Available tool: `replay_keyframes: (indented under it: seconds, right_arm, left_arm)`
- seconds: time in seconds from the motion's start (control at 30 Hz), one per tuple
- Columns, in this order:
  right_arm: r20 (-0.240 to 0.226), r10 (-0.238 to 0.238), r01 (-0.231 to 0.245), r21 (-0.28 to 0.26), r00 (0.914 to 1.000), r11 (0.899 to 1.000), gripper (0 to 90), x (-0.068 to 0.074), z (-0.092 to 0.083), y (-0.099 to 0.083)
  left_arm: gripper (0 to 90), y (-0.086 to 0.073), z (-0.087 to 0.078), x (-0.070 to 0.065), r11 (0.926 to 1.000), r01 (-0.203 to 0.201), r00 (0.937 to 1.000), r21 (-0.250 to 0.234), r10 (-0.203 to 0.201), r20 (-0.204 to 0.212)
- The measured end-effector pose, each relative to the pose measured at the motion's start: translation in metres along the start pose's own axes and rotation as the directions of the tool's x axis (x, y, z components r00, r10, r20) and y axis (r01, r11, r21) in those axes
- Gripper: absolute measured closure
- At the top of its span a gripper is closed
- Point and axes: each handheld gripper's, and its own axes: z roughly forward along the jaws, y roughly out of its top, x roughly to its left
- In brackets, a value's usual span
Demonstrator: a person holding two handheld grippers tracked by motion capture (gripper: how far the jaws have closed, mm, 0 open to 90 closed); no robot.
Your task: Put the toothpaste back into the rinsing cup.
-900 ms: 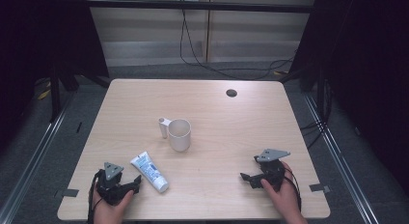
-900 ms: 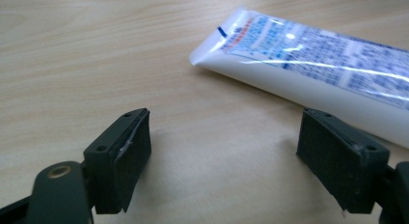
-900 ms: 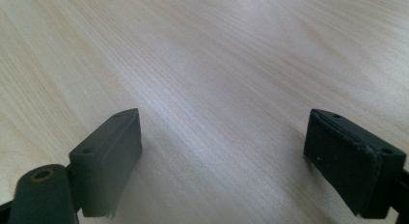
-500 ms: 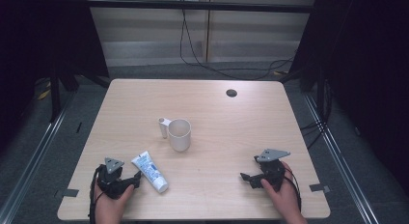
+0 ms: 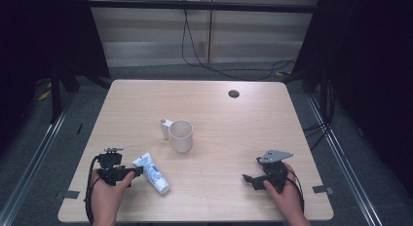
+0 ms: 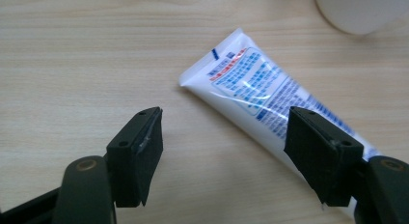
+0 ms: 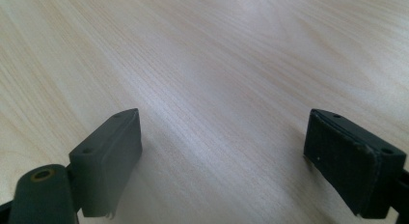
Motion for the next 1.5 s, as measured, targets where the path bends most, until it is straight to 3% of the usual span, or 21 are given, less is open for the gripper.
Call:
replay_keyframes:
  seconds: [0.3,0.53,0.77,1.5]
  right_arm:
    - [-0.002,0.001,-0.001,-0.001,1.0,1.0,13.0,0.0,0.0,0.0]
    - [-0.002,0.0,0.0,-0.001,1.0,1.0,13.0,0.0,0.0,0.0]
    - [-0.002,0.001,-0.001,-0.002,1.0,1.0,13.0,0.0,0.0,0.0]
    - [0.0,0.0,0.0,0.0,1.0,1.0,13.0,0.0,0.0,0.0]
  left_arm:
    - [29.5,0.017,0.001,-0.011,0.9941,0.083,0.9948,0.071,-0.087,0.054]
    - [28.5,0.024,0.009,-0.015,0.9861,0.102,0.9925,0.132,-0.11,0.055]
    - [27.6,0.025,0.016,-0.016,0.9803,0.126,0.9884,0.153,-0.137,0.066]
    - [25.4,0.026,0.025,-0.024,0.9787,0.106,0.9936,0.176,-0.111,0.022]
